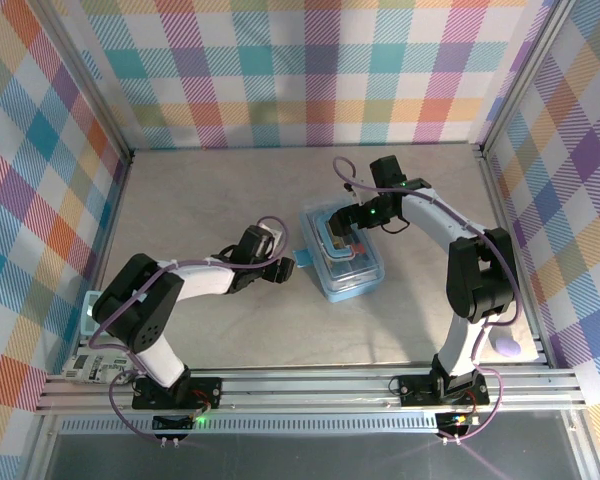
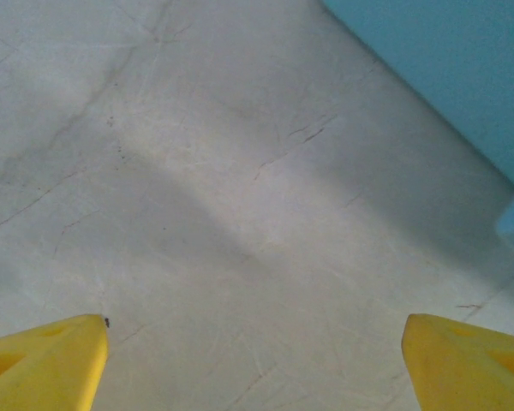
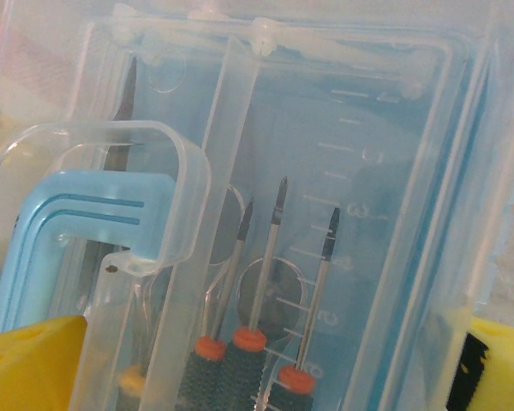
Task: Pack the tool kit
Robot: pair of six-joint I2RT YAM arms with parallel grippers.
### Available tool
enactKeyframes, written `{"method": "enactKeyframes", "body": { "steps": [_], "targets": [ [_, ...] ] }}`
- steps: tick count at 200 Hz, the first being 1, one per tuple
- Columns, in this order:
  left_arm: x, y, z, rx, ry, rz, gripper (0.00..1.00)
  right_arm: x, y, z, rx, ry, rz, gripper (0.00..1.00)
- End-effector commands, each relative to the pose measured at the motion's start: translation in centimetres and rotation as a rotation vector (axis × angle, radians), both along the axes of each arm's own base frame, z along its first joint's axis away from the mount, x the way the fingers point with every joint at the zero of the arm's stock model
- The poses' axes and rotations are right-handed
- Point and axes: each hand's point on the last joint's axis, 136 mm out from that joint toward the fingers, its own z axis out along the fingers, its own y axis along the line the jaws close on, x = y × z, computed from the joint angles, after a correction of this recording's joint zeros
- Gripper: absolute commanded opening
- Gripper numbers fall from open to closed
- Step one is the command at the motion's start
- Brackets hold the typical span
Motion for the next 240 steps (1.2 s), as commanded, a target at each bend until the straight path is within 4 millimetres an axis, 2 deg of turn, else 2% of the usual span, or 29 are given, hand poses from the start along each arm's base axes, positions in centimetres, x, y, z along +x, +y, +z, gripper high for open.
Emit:
{"method": "enactKeyframes", "body": {
  "steps": [1, 76, 182, 240],
  "targets": [
    [0.1, 0.2, -0.4, 0.079, -0.002, -0.006, 0.90, -4.5, 0.4, -2.6, -0.009, 0.217, 0.038, 0.99],
    [0.6, -0.5, -1.0, 0.097, 0.005, -0.007, 0.96, -4.5, 0.3, -2.5, -0.010, 0.214, 0.034, 0.99],
    [2.2, -1.7, 1.7, 0.050, -0.052, -0.004, 1.00, -4.7, 0.3, -2.4, -0.006, 0.216, 0.036, 0.99],
    [2.4, -2.0, 1.9, 0.048, -0.048, -0.008, 1.00, -4.8, 0.3, -2.5, -0.004, 0.219, 0.037, 0.99]
  ]
}}
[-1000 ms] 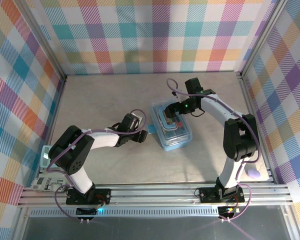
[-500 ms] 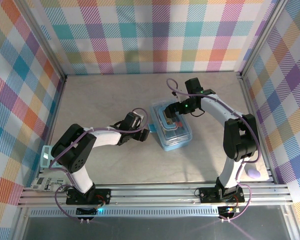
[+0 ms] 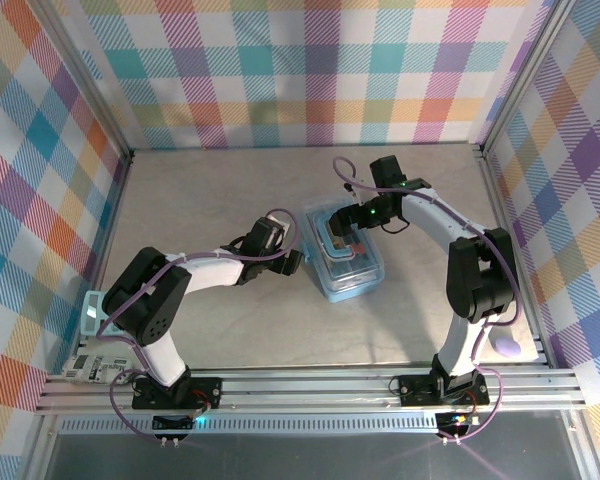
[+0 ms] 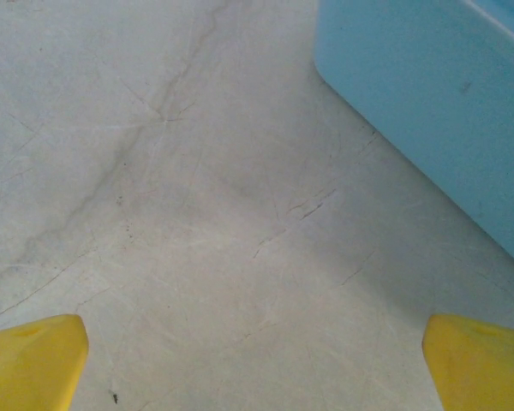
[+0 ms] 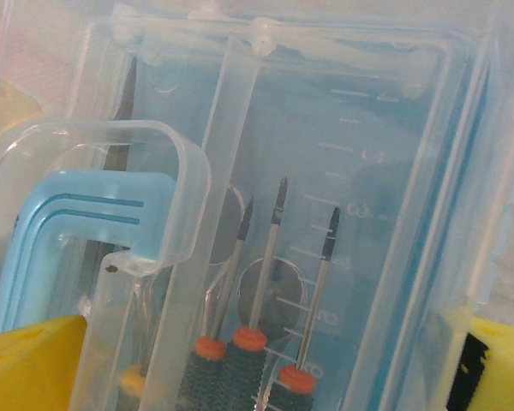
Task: Pack the tool kit
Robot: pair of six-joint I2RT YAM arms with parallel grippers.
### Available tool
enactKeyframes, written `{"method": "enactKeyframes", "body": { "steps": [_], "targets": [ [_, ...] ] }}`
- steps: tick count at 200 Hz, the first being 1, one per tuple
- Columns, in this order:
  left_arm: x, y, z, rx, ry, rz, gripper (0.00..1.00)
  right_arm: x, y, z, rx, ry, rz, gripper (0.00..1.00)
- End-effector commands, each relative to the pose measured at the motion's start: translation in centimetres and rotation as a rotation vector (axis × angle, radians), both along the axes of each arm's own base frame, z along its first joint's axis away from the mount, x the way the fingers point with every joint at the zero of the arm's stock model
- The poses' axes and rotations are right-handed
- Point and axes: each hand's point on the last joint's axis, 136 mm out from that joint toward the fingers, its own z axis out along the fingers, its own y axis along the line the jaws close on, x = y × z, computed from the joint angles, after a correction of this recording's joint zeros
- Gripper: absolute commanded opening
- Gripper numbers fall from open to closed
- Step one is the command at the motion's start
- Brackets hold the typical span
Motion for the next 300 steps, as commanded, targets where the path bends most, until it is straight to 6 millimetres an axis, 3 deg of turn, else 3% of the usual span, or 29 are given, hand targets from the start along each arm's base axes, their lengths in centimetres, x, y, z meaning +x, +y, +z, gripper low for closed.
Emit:
{"method": "enactKeyframes", "body": {
  "steps": [1, 225, 300],
  "targets": [
    [0.2, -0.5, 0.5, -0.001, 0.000, -0.011, 1.00, -4.8, 0.3, -2.5, -0.005, 0.220, 0.037, 0.99],
    [0.7, -1.0, 2.6, 0.028, 0.038, -0.020, 1.00, -5.1, 0.5, -3.0, 0.005, 0.243, 0.043, 0.99],
    [0.8, -1.9, 2.2, 0.002, 0.049, -0.027, 1.00, -5.2, 0.5, -3.0, 0.005, 0.246, 0.044, 0.99]
  ]
}}
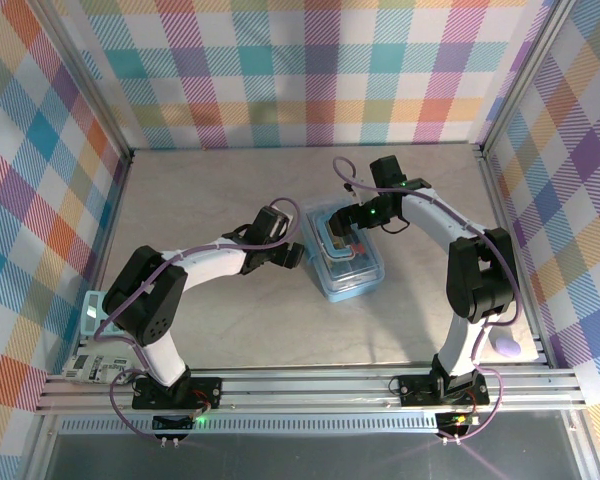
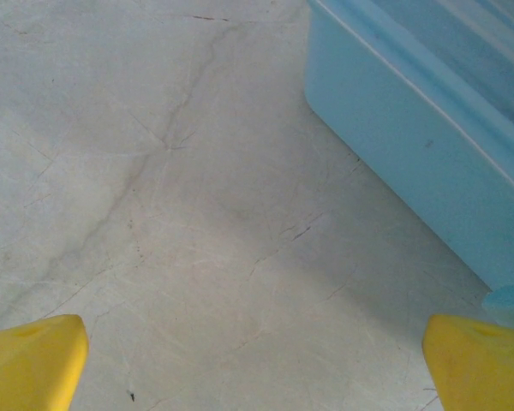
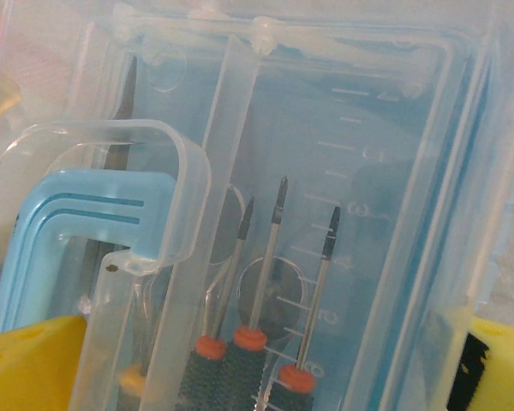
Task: Pack the tool kit
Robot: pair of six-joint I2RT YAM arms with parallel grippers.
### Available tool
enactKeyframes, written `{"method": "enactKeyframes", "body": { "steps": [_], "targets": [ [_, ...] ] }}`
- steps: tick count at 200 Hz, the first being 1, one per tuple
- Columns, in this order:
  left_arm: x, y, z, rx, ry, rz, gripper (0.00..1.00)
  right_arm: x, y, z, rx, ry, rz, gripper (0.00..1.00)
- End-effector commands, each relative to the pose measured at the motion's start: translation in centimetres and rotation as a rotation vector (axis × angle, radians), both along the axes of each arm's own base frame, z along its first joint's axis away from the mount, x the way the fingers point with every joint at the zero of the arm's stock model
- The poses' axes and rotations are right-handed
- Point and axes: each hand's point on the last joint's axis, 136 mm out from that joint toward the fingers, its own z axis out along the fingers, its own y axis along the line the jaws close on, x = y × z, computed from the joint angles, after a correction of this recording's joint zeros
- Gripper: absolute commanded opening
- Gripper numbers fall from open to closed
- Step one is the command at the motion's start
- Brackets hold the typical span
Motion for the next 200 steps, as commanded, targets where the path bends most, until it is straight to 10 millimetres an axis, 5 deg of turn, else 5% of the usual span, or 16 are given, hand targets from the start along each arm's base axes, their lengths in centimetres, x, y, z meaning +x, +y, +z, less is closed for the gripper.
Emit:
{"method": "enactKeyframes", "body": {
  "steps": [1, 147, 175, 200],
  "targets": [
    [0.2, -1.4, 0.2, -0.028, 0.004, -0.022, 1.00, -5.2, 0.5, -3.0, 0.005, 0.246, 0.044, 0.99],
    [1.0, -4.3, -1.2, -0.218, 0.023, 0.014, 1.00, -6.4, 3.5, -0.3, 0.248, 0.306, -0.008, 0.99],
    [1.7, -4.6, -0.3, -0.223, 0.001, 0.017, 1.00, -6.1, 2.7, 0.4, 0.223, 0.274, -0.042, 0.99],
    [2.8, -3.5, 2.8, -0.219, -0.054, 0.031, 1.00, -3.4, 0.4, 3.6, 0.217, 0.167, -0.110, 0.99]
  ]
}}
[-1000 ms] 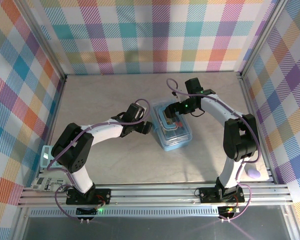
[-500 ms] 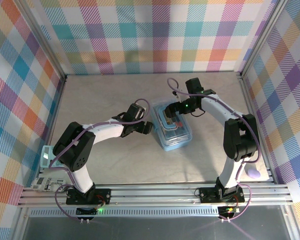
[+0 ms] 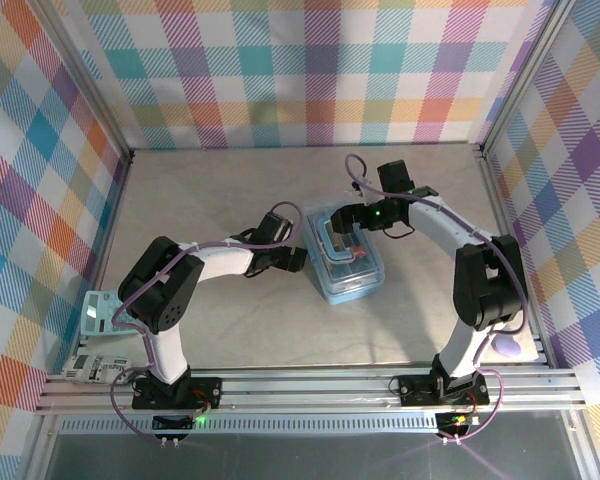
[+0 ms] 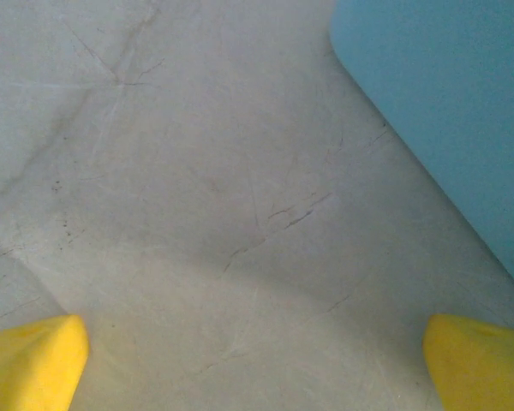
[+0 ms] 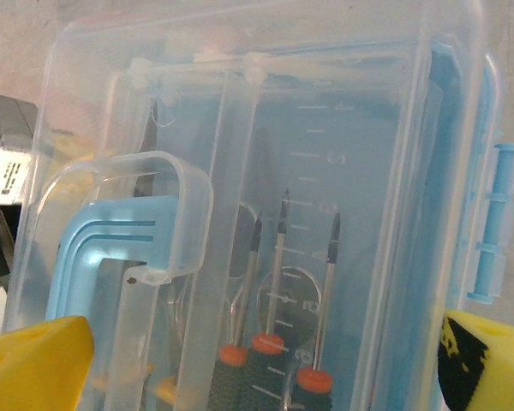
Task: Pack the tool kit
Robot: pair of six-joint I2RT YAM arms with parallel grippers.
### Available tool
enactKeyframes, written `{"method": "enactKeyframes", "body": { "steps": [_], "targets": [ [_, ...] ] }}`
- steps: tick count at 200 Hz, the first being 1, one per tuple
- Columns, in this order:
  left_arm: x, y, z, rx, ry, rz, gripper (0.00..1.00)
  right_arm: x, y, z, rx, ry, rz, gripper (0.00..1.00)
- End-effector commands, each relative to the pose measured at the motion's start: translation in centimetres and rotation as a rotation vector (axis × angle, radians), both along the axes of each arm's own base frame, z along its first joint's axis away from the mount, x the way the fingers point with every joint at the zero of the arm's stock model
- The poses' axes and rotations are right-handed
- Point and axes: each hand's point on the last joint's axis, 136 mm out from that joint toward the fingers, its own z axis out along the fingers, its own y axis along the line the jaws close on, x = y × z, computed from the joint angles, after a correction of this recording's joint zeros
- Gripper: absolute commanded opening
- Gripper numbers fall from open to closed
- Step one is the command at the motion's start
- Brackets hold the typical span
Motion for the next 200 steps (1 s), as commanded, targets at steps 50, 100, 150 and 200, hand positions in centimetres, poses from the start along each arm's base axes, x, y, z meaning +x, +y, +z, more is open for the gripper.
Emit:
{"method": "enactKeyframes", "body": {
  "steps": [50, 100, 150, 200],
  "targets": [
    [4.1, 6.0, 18.7, -0.276, -0.373, 0.133, 1.00, 3.7, -9.2, 13.2, 0.023, -0.329, -0.220, 0.99],
    [-0.9, 19.1, 20.7, -0.129, -0.614, 0.464, 0.99, -0.6, -16.4, 14.4, -0.095, -0.840, -0.482, 0.99],
    [-5.3, 26.4, 13.0, -0.032, -0.619, 0.711, 0.99, -3.1, -21.3, 5.1, -0.256, -0.806, -0.699, 0.99],
    [-2.6, 26.0, 8.7, -0.071, -0.582, 0.697, 0.99, 0.8, -20.8, -0.8, -0.238, -0.720, -0.694, 0.99]
  ]
}}
